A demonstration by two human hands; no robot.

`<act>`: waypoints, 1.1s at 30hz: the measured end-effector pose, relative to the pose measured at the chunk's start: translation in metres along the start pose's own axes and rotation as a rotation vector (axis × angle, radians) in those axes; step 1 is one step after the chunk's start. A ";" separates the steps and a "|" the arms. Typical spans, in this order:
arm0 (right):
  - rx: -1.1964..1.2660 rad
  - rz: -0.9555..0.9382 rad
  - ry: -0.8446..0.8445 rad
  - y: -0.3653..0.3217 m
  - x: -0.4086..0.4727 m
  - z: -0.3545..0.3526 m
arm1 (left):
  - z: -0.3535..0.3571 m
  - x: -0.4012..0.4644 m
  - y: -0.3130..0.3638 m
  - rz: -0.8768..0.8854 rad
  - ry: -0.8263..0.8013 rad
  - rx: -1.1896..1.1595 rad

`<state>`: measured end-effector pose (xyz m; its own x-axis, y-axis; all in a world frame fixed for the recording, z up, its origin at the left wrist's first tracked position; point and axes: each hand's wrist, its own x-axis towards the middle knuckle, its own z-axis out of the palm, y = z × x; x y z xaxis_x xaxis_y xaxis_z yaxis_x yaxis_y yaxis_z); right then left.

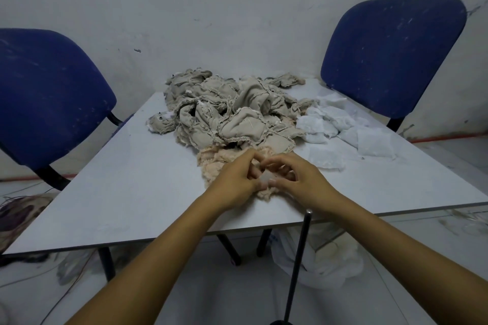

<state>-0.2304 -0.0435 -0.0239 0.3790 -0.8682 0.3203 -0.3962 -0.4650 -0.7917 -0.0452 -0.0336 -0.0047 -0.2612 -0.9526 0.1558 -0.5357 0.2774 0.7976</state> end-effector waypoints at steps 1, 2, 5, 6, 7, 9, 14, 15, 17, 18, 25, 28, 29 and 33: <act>-0.029 -0.010 -0.010 0.000 0.000 -0.001 | 0.000 0.000 -0.001 0.010 0.016 -0.073; -0.052 -0.017 -0.018 0.000 0.000 -0.001 | -0.001 0.000 -0.001 0.023 0.032 -0.141; -0.024 -0.010 -0.032 -0.003 -0.001 -0.001 | -0.002 0.002 -0.003 0.053 0.044 -0.291; 0.021 0.003 -0.035 -0.004 -0.001 -0.002 | -0.002 0.003 -0.003 0.050 0.046 -0.347; 0.106 0.019 -0.054 -0.004 -0.002 -0.004 | -0.002 0.003 -0.002 0.040 0.057 -0.407; 0.355 0.057 -0.154 -0.006 -0.004 -0.010 | -0.003 0.004 0.000 0.014 0.074 -0.513; 0.571 0.097 -0.259 -0.002 -0.002 -0.022 | 0.001 0.003 0.013 -0.064 0.006 -0.729; 0.608 0.099 -0.254 0.000 -0.002 -0.023 | 0.003 0.003 0.015 -0.074 0.001 -0.758; 0.679 0.113 -0.211 0.003 -0.002 -0.021 | 0.008 0.003 0.019 -0.073 -0.009 -0.777; 0.691 0.129 -0.163 0.004 -0.002 -0.019 | 0.011 0.003 0.020 -0.064 -0.006 -0.769; 0.514 0.179 0.204 0.002 0.004 -0.006 | 0.012 0.005 0.020 0.082 0.022 -0.676; 0.465 0.158 0.312 0.001 0.003 -0.002 | 0.016 0.005 0.019 0.139 0.154 -0.450; 0.443 0.146 0.326 0.001 0.003 -0.001 | 0.019 0.005 0.019 0.148 0.237 -0.349; 0.236 0.021 0.241 -0.004 -0.001 0.000 | 0.025 0.008 0.018 0.110 0.513 -0.133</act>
<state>-0.2290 -0.0413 -0.0211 0.1532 -0.9063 0.3940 -0.1867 -0.4180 -0.8890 -0.0766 -0.0329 -0.0039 0.1334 -0.8668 0.4805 -0.4121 0.3925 0.8223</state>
